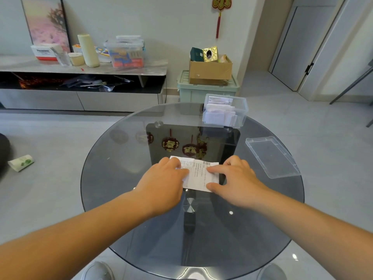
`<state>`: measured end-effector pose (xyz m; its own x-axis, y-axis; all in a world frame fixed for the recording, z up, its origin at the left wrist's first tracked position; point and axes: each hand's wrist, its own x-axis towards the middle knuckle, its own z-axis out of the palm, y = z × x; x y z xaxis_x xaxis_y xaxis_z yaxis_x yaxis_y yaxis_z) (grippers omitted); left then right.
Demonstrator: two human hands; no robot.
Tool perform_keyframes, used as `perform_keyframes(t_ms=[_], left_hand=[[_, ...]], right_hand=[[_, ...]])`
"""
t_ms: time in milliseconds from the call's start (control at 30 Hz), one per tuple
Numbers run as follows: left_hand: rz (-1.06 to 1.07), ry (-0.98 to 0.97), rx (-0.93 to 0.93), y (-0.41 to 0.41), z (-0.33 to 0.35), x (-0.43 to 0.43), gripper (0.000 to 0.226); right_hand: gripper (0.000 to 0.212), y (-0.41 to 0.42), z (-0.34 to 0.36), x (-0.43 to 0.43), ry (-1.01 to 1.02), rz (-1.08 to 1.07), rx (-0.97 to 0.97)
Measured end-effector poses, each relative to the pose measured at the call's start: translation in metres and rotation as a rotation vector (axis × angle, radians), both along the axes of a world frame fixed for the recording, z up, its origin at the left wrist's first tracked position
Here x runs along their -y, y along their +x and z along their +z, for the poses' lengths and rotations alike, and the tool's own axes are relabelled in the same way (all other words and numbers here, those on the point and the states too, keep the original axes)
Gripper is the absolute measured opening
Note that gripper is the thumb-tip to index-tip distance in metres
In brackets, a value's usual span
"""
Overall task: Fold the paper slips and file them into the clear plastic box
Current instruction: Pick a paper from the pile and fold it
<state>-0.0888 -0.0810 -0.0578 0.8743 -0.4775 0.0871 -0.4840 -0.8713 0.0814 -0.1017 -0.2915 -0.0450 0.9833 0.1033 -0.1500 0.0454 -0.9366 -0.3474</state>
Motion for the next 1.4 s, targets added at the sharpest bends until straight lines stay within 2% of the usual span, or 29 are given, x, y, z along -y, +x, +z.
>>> perform_keyframes(t_ms=[133,233,500,567,600,700,733,800,867,967,1033,1100,1167,1233,1333,1400], left_hand=[[-0.006,0.032,0.002,-0.003,0.002,0.006,0.043],[0.005,0.019,-0.010,-0.005,0.003,0.006,0.047],[0.045,-0.122,-0.097,-0.005,-0.005,-0.001,0.051],[0.058,-0.158,-0.112,-0.004,-0.006,-0.002,0.053],[0.061,-0.178,-0.119,-0.004,-0.006,-0.002,0.054],[0.065,-0.259,-0.156,-0.002,-0.002,-0.003,0.055],[0.074,-0.314,-0.179,-0.001,0.001,-0.004,0.055],[0.093,-0.444,-0.203,0.000,0.007,-0.005,0.053],[0.069,-0.537,-0.177,0.003,0.014,-0.005,0.055],[-0.054,-0.701,-0.102,0.005,0.025,-0.004,0.072],[-0.110,-0.781,-0.094,0.004,0.031,-0.002,0.086],[-0.138,-0.794,-0.107,0.003,0.032,-0.001,0.088],[-0.158,-0.759,-0.114,0.003,0.028,-0.002,0.064],[-0.117,-0.694,-0.134,0.003,0.022,-0.007,0.040],[-0.018,-0.561,-0.171,0.004,0.012,-0.015,0.025],[0.006,-0.470,-0.193,0.004,0.006,-0.018,0.028]], right_hand=[[0.048,0.008,0.015,-0.006,0.321,-0.114,-0.011],[0.053,0.011,0.028,-0.013,0.514,-0.223,-0.048],[0.085,0.017,0.022,-0.016,0.773,-0.497,-0.182],[0.085,0.015,0.019,-0.017,0.848,-0.525,-0.195],[0.079,0.014,0.016,-0.017,0.833,-0.512,-0.195],[0.038,0.009,0.010,-0.017,0.725,-0.414,-0.177],[0.032,0.009,0.010,-0.017,0.729,-0.398,-0.153],[0.040,0.008,0.015,-0.016,0.772,-0.376,-0.068],[0.050,0.007,0.023,-0.012,0.707,-0.295,0.133],[0.046,-0.001,0.037,-0.007,0.487,0.002,0.496],[0.055,-0.003,0.042,-0.004,0.293,0.234,0.719],[0.062,-0.004,0.040,-0.004,0.153,0.409,0.836],[0.059,-0.005,0.036,-0.005,0.131,0.476,0.809],[0.052,-0.006,0.030,-0.005,0.166,0.472,0.698],[0.035,-0.007,0.021,-0.002,0.291,0.397,0.459],[0.025,-0.007,0.015,0.000,0.362,0.338,0.345]])
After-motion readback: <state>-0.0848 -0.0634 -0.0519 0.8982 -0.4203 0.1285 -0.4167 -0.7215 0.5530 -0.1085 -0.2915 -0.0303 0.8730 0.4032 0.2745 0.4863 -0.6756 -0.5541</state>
